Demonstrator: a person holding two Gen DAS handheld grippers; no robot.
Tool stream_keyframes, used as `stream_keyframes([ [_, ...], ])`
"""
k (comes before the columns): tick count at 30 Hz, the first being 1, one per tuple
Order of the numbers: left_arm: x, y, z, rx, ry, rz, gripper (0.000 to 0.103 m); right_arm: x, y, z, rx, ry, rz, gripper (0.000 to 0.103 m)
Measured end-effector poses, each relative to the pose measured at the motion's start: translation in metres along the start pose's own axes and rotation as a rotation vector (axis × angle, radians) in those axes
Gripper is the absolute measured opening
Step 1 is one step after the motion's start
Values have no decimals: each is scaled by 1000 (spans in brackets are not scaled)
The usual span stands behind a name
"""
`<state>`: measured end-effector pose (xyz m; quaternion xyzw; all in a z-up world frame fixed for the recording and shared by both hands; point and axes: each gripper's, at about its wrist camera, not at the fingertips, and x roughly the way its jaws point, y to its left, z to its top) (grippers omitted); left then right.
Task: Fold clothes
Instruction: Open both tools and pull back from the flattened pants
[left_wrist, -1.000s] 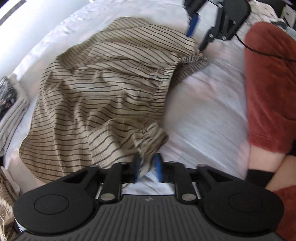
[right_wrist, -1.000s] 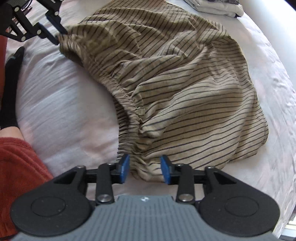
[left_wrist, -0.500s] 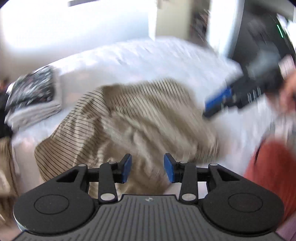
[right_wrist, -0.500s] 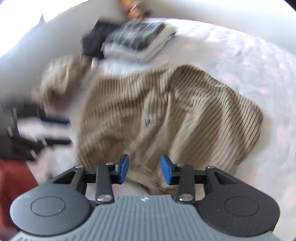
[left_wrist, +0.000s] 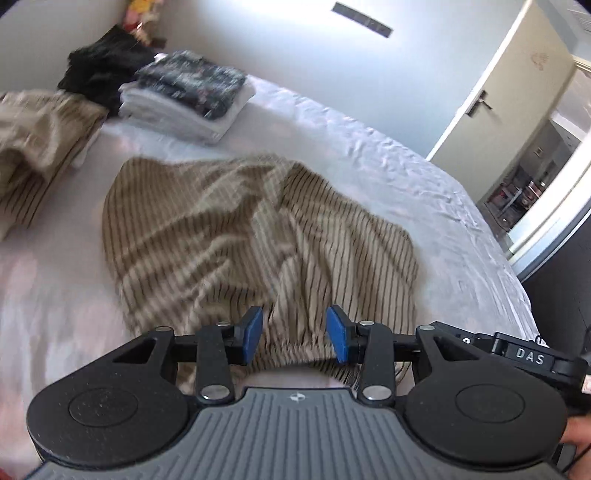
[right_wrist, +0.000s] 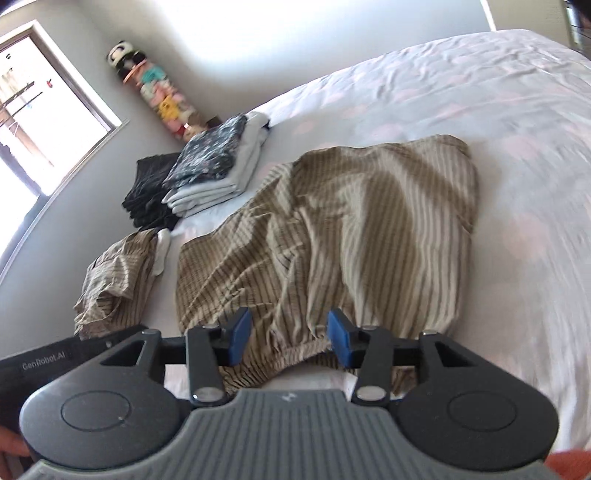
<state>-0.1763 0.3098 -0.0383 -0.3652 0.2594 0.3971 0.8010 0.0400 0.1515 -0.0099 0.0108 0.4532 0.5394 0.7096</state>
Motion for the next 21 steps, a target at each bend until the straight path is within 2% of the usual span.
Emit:
stream_keyframes([
  [3, 9, 11, -20, -61, 36, 32, 47, 5, -8, -14, 56, -24, -38, 50],
  [8, 31, 40, -42, -212, 143, 22, 49, 21, -29, -31, 108, -37, -130, 51],
  [10, 36, 51, -51, -243, 161, 54, 51, 27, -42, -38, 136, -28, -162, 51],
  [13, 45, 68, -61, -304, 192, 67, 55, 36, -56, -42, 174, -12, -165, 52],
  [15, 52, 76, -65, -350, 214, 74, 56, 43, -61, -43, 175, -8, -167, 56],
  [17, 57, 82, -66, -371, 219, 92, 58, 48, -66, -44, 190, 0, -162, 61],
  [21, 63, 88, -62, -403, 214, 114, 60, 56, -82, -49, 247, 2, -165, 63],
])
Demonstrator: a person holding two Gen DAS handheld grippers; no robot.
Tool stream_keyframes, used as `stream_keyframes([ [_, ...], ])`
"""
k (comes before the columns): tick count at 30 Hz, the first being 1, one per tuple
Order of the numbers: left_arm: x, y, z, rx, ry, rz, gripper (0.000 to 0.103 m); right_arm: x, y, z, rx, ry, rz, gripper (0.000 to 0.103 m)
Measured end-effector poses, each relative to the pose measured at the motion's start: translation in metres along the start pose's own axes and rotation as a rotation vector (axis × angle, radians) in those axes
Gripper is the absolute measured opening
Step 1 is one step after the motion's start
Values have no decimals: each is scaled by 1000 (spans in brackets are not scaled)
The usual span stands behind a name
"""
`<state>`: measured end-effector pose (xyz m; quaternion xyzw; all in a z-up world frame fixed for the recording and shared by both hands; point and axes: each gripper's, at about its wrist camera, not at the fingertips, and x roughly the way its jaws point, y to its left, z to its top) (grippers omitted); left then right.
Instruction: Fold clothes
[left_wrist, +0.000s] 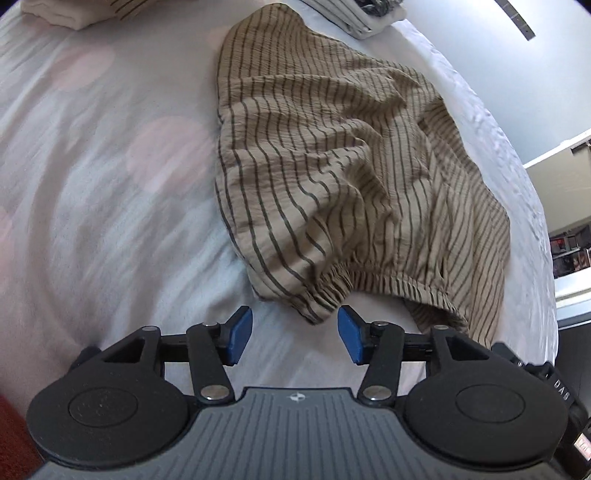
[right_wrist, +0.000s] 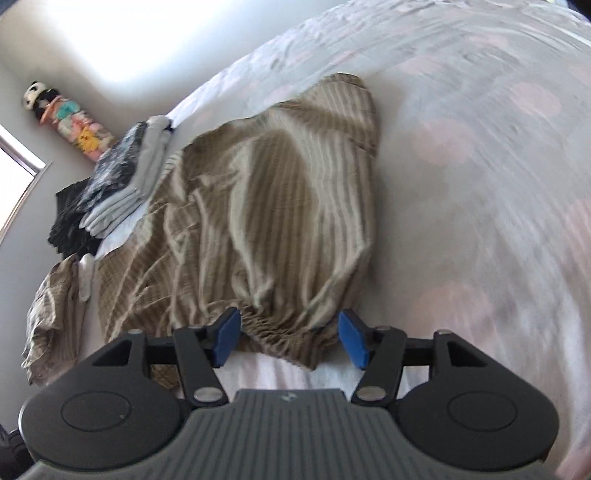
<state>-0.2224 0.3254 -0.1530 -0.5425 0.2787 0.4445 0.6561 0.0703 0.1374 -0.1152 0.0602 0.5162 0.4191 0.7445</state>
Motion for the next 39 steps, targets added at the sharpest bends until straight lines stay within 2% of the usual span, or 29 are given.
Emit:
stream_keyframes([
  [3, 0, 7, 4, -39, 1, -32, 64, 5, -12, 2, 79, 8, 5, 63],
  [8, -1, 22, 10, -123, 17, -68, 65, 9, -18, 5, 141, -13, 4, 63],
  [15, 9, 30, 11, -172, 62, -75, 68, 19, -35, 7, 245, -14, -19, 63],
  [17, 16, 29, 15, -168, 60, -70, 68, 28, -39, 6, 260, 14, -10, 59],
  [19, 23, 27, 21, -170, 52, -77, 68, 31, -37, 6, 237, 18, 10, 57],
  [21, 31, 25, 28, -172, 47, -75, 68, 34, -34, 7, 210, 25, 33, 51],
  [23, 37, 22, 34, -163, 46, -74, 65, 40, -34, 6, 201, 48, 41, 36],
  [24, 38, 21, 36, -159, 39, -77, 54, 41, -36, 6, 205, 55, 54, 30],
  [25, 38, 21, 37, -157, 29, -86, 36, 41, -38, 6, 216, 58, 73, 17],
  [26, 36, 22, 39, -157, 21, -101, 30, 39, -41, 6, 233, 60, 92, 11],
  [27, 33, 23, 41, -158, 17, -115, 18, 36, -43, 8, 249, 57, 107, 9],
  [28, 29, 22, 43, -152, 7, -126, 12, 31, -42, 9, 257, 45, 119, 7],
  [32, -6, 17, 50, -100, -53, -164, 6, -3, -34, 15, 235, -40, 110, 5],
  [34, -23, 16, 50, -91, -49, -173, 6, -22, -33, 17, 257, -57, 88, 4],
  [36, -35, 14, 46, -75, -26, -153, 6, -39, -32, 17, 278, -48, 77, 4],
  [39, -39, 13, 35, -62, 11, -100, 6, -56, -24, 9, 208, -25, 7, 4],
])
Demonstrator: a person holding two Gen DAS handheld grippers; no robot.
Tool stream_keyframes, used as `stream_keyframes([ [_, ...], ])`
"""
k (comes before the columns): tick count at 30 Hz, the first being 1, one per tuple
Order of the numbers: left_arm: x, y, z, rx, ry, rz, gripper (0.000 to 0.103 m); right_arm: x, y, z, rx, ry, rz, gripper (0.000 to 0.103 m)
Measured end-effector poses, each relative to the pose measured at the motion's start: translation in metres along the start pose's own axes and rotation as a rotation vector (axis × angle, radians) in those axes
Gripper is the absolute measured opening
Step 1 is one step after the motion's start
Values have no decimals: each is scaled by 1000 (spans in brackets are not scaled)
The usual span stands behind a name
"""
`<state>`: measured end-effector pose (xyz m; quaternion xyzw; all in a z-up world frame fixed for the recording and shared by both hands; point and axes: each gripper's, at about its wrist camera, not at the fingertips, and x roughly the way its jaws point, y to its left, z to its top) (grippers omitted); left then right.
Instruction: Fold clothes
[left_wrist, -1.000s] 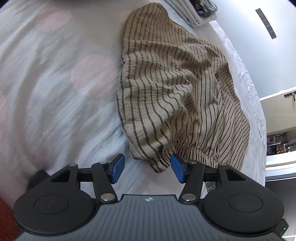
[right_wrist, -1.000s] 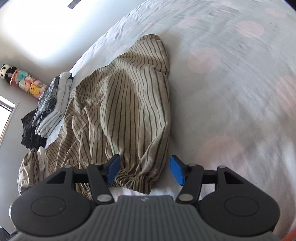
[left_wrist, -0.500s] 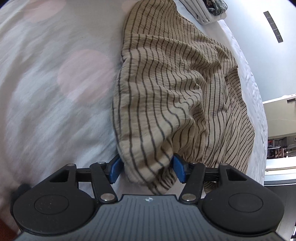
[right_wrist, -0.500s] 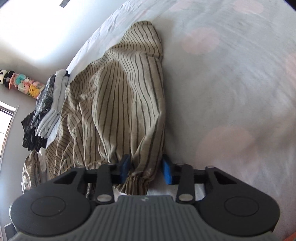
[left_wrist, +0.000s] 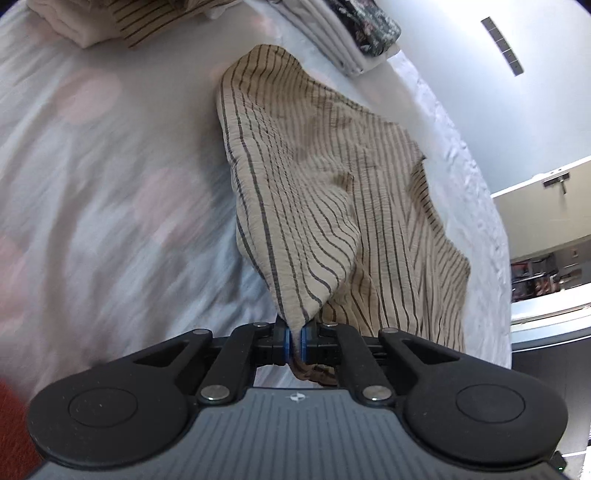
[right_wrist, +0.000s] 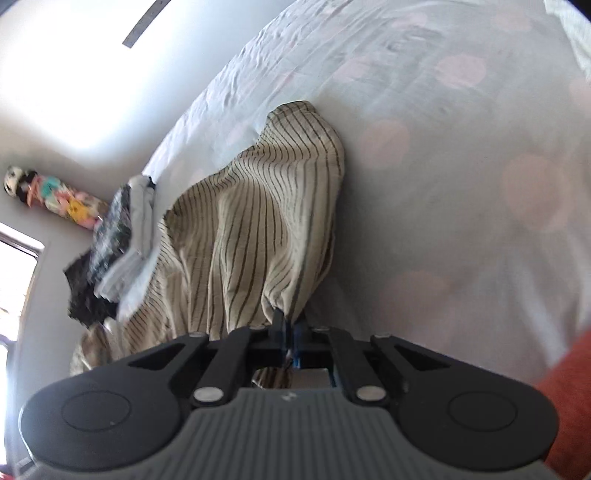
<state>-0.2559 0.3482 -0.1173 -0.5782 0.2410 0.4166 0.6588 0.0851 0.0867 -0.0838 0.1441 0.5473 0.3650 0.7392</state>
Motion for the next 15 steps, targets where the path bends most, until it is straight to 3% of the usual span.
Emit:
stream_keyframes([
  [5, 22, 7, -18, 0, 46, 114, 6, 4, -18, -19, -13, 56, -78, 4],
  [8, 30, 7, -22, 8, 50, 143, 7, 10, -25, -26, -27, 60, -104, 4],
  [15, 44, 11, -24, 61, 58, 236, 19, 12, -22, -29, -79, 41, -116, 5],
])
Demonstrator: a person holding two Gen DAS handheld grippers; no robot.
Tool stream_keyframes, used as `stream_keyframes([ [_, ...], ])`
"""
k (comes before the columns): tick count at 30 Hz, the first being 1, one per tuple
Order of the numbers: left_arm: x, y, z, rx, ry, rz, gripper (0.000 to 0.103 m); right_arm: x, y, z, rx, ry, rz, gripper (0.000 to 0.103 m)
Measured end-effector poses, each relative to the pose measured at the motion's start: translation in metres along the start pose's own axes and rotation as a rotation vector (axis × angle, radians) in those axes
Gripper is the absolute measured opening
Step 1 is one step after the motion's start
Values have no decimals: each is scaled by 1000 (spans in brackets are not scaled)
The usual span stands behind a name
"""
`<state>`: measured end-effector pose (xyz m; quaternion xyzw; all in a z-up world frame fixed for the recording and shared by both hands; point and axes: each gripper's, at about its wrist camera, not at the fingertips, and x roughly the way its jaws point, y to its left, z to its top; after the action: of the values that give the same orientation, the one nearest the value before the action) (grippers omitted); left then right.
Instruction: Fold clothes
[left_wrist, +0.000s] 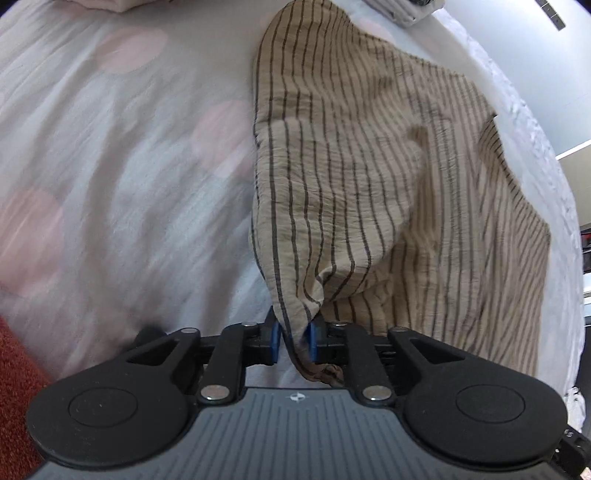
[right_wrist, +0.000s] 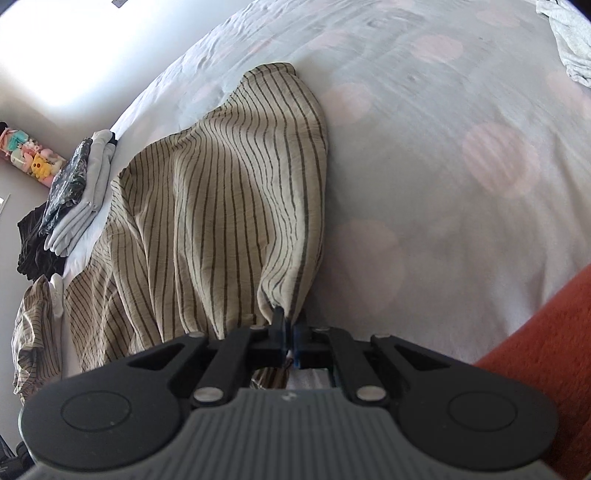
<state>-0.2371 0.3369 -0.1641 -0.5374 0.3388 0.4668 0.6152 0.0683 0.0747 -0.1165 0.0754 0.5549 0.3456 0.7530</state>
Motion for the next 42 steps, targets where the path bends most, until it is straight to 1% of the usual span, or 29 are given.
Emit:
stream_keyframes([
  [2, -1, -1, -1, 14, 4, 19, 19, 0, 1, -1, 0, -5, 11, 5],
  [4, -8, -5, -1, 31, -13, 23, 19, -1, 1, -2, 4, -8, 19, 5],
  [8, -31, -16, 5, 95, -97, 17, 27, -1, 7, -1, -3, -13, 18, 5],
  [10, -41, -21, 11, 134, -155, 20, 34, -1, 10, 0, -8, -14, 19, 5],
  [12, -46, -27, 16, 173, -193, 25, 38, -2, 11, 1, -2, -15, 24, 5],
  [13, -46, -29, 19, 195, -199, 28, 38, -2, 13, 2, 0, -16, 26, 5],
  [15, -44, -34, 23, 247, -197, 28, 38, -4, 19, 3, -18, -25, 19, 5],
  [17, -39, -33, 26, 284, -180, 10, 38, -4, 29, 4, -49, -36, 10, 5],
  [21, -28, -25, 36, 278, -145, -54, 38, -4, 64, 7, -159, -62, 6, 5],
  [26, -23, -13, 52, 278, -127, -113, 36, 2, 124, -1, -352, -62, 52, 5],
  [29, -18, -2, 59, 278, -100, -173, 36, 11, 162, -16, -490, -29, 88, 5],
  [31, -13, 7, 60, 269, -79, -210, 36, 18, 183, -29, -558, 15, 124, 4],
  [35, -7, 19, 58, 247, -67, -265, 36, 32, 216, -56, -641, 116, 190, 4],
  [39, -10, 19, 61, 248, -92, -311, 36, 44, 235, -89, -716, 205, 218, 4],
  [42, -9, 21, 64, 237, -94, -321, 36, 54, 241, -116, -769, 281, 229, 4],
])
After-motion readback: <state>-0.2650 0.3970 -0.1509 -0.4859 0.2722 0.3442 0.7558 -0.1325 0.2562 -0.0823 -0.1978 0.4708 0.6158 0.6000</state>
